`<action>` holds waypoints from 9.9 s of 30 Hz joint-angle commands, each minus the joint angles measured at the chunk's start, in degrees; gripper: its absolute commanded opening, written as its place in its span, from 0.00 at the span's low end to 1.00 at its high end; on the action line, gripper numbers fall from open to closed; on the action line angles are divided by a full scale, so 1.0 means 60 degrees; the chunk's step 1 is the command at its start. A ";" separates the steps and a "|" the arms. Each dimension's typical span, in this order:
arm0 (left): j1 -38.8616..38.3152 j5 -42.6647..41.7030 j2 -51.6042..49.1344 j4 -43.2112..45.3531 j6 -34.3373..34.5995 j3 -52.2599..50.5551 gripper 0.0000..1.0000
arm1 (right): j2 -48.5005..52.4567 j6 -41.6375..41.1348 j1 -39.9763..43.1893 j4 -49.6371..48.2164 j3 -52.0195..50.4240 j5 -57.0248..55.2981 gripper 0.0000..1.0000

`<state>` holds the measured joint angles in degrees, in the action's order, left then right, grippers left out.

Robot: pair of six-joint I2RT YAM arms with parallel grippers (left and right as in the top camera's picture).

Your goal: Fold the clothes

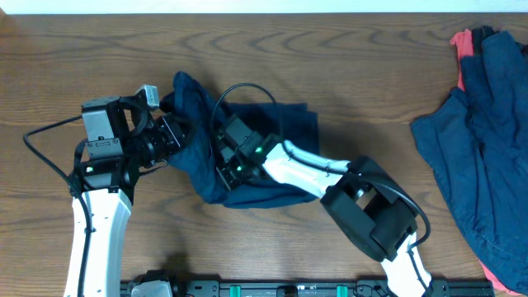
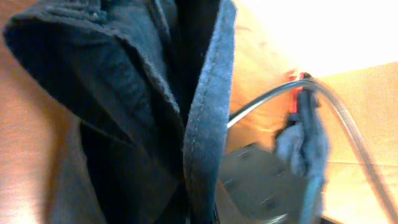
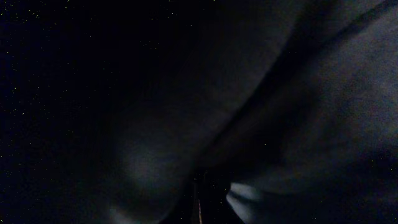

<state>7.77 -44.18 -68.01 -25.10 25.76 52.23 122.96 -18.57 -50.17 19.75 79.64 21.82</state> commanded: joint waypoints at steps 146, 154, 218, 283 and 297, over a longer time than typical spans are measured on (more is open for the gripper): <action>-0.6768 0.2820 -0.2940 0.4087 0.3111 0.0386 0.11 | -0.0758 -0.1260 0.4415 0.4284 -0.0812 -0.4306 0.15; -0.6874 0.2874 -0.2911 0.4087 0.2830 0.0386 0.33 | -0.0874 -0.1366 0.4506 0.4539 -0.0721 -0.4317 0.12; -0.5064 0.0437 -0.5195 -0.3905 0.0430 0.0073 0.25 | -0.2674 -0.0495 0.5297 0.1388 -0.3100 -0.3166 0.29; -0.3355 0.2925 -0.3661 -0.0962 -0.1348 0.0404 0.79 | -0.4178 -0.0182 0.4528 -0.0193 -0.4605 -0.4025 0.45; -0.4477 0.3107 -0.4528 -0.0069 -0.2601 0.0401 0.64 | -0.4852 -0.0109 0.4550 0.0142 -0.4171 -0.4025 0.48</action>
<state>-18.76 -26.74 -93.86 -26.09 13.37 54.65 96.82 -20.08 -23.05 20.01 52.53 -2.35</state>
